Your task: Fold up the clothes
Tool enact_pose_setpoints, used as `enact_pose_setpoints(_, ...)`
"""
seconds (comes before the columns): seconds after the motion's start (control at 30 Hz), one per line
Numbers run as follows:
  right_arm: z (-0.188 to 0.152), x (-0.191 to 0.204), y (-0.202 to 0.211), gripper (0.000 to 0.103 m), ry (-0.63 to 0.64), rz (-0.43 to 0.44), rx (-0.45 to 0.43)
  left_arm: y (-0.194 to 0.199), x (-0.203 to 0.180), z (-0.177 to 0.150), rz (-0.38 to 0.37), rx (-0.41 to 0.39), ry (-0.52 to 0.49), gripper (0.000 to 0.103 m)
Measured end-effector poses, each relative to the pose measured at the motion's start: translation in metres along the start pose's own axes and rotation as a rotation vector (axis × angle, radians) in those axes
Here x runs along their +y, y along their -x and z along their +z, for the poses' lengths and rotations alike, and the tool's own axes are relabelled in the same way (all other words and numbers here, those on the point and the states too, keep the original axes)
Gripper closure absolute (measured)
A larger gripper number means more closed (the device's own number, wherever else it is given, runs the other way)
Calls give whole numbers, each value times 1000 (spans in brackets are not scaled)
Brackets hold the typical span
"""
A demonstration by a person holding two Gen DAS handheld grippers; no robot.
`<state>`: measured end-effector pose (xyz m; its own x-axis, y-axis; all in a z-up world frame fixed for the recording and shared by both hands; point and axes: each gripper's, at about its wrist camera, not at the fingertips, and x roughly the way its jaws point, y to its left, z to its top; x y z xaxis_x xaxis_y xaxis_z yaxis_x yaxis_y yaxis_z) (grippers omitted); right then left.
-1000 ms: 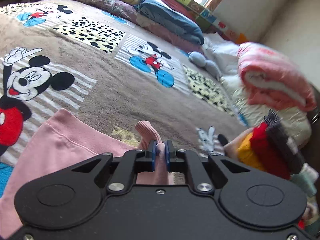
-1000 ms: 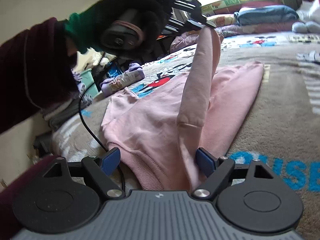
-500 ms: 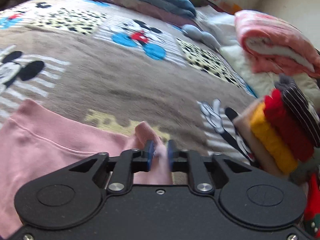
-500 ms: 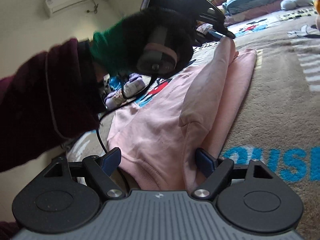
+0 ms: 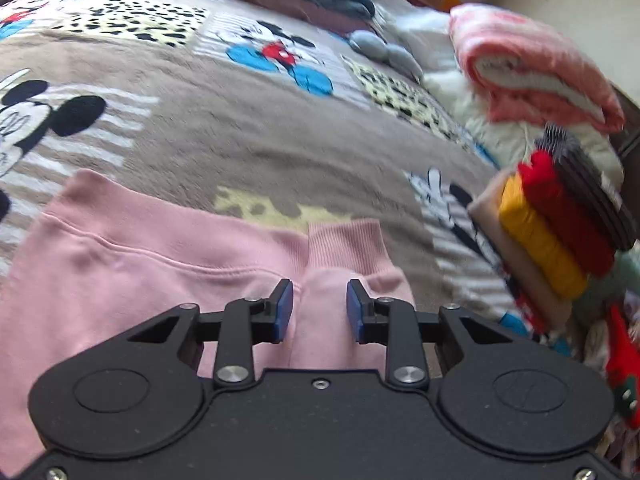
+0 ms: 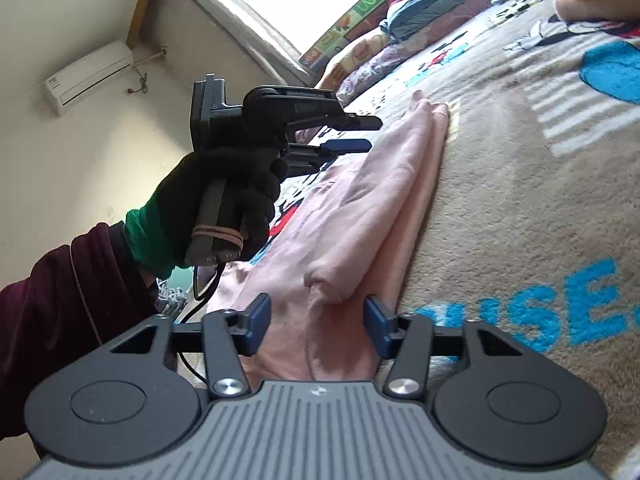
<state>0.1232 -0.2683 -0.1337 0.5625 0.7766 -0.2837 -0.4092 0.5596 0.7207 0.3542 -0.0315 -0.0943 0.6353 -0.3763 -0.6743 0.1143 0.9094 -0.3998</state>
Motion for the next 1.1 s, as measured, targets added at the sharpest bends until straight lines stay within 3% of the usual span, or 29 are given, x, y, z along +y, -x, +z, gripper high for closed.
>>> enact_pose_setpoints(0.13,0,-3,-1,61,-9,-5,7,-12,-1,-2,-7,7,-2,77)
enact_pose_setpoints(0.2,0,-5,-2,63,-16,-6,11,-11,-2,-3,-5,-12,-10,85)
enact_pose_setpoints(0.23,0,-6,-1,66,-24,-5,11,-5,-4,-3,-6,-37,-25,97)
enact_pose_setpoints(0.27,0,-7,-1,67,-31,-5,10,0,-6,-3,-7,-62,-40,99)
enact_pose_setpoints(0.37,0,-9,1,70,-57,1,10,15,-7,0,-13,-136,-45,100)
enact_pose_setpoints(0.5,4,-14,-2,76,-81,-4,16,0,-4,1,4,-83,-69,99)
enact_pose_setpoints(0.53,4,-15,-2,77,-85,-5,16,-3,-4,1,12,-73,-81,94)
enact_pose_setpoints(0.63,4,-16,-2,81,-97,-12,16,1,-6,-1,73,-89,-110,92)
enact_pose_setpoints(0.77,6,-16,-2,82,-94,-16,14,19,-17,-4,56,-133,-171,84)
enact_pose_setpoints(0.8,6,-13,-1,82,-80,-25,13,20,-21,-5,46,-130,-186,83)
enact_pose_setpoints(0.9,7,15,-3,75,118,-91,14,18,-32,-7,16,-102,-234,83)
enact_pose_setpoints(0.97,3,34,-6,65,261,-131,20,12,-39,-10,7,-79,-271,83)
enact_pose_setpoints(1.1,-5,55,-15,65,436,-162,51,1,-49,-20,11,-31,-348,83)
